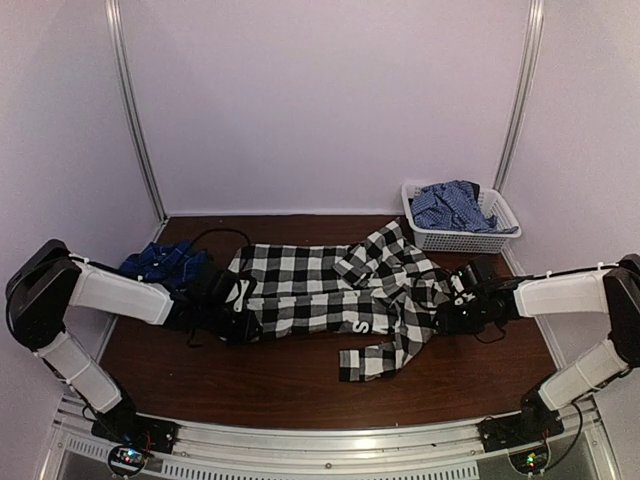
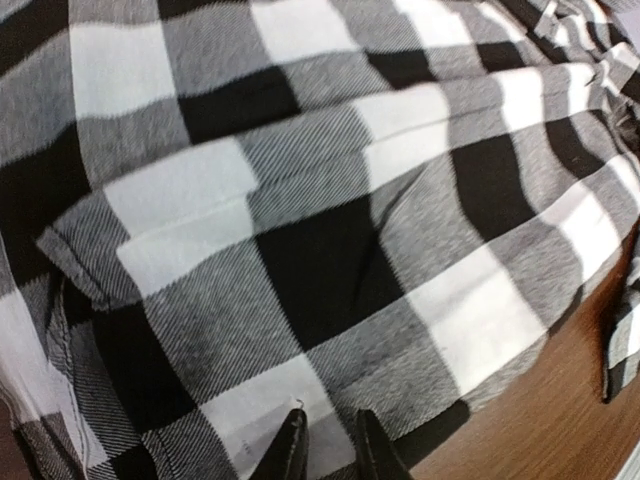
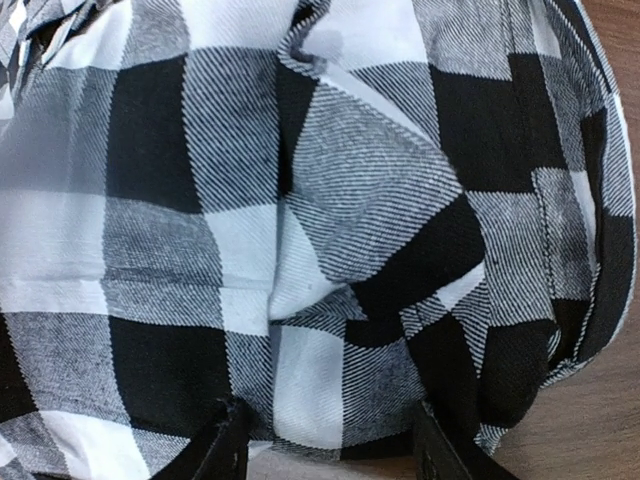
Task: Fold and stack the long sleeve shirts
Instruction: Smooth out the 1/3-folded shirt at the center of the board, then pick up the sleeve from the center of the board.
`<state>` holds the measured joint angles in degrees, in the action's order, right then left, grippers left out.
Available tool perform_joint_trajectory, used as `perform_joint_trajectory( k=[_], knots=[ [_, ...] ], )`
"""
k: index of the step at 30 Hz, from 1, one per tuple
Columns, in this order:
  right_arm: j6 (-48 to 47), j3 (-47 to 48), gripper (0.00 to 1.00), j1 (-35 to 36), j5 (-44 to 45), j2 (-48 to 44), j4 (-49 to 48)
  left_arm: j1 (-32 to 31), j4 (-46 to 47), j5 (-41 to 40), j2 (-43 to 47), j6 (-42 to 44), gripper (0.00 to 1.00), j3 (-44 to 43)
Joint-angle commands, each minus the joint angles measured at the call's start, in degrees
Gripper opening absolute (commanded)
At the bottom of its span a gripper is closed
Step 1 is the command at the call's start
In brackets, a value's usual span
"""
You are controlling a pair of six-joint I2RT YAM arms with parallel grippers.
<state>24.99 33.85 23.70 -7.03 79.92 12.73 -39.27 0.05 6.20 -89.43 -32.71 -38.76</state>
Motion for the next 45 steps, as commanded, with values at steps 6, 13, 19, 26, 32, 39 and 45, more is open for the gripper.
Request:
perform_joint_trajectory(
  k=[6,13,19,26,32,39,45],
  knots=[
    [4.15,-1.91,0.57,-0.85,8.69,1.63,1.95,0.15,0.25,-3.83,-2.55,-1.83,0.13,4.95],
    [6.12,-2.03,0.59,-0.90,12.15,-1.93,5.68,0.08,-3.99,-9.39,-0.33,-2.78,0.11,7.63],
    [6.49,-1.60,0.60,-0.82,12.33,-3.02,6.89,-1.51,-7.03,-12.66,5.15,-4.10,0.12,9.62],
    [5.81,-1.60,0.64,3.52,8.73,-11.93,6.90,-1.87,-6.95,-12.11,11.22,-2.57,0.23,8.20],
    [7.23,-2.38,0.71,7.83,3.01,-18.63,6.47,-3.66,2.33,-3.13,13.83,2.82,0.52,5.06],
    [7.46,-1.81,0.71,8.63,4.32,-18.79,7.22,-13.57,13.68,4.47,7.24,8.86,0.64,-1.41],
    [7.57,0.59,0.71,8.06,5.60,-15.89,8.21,-22.70,13.64,3.64,-8.20,13.04,0.66,-14.13]
  ],
)
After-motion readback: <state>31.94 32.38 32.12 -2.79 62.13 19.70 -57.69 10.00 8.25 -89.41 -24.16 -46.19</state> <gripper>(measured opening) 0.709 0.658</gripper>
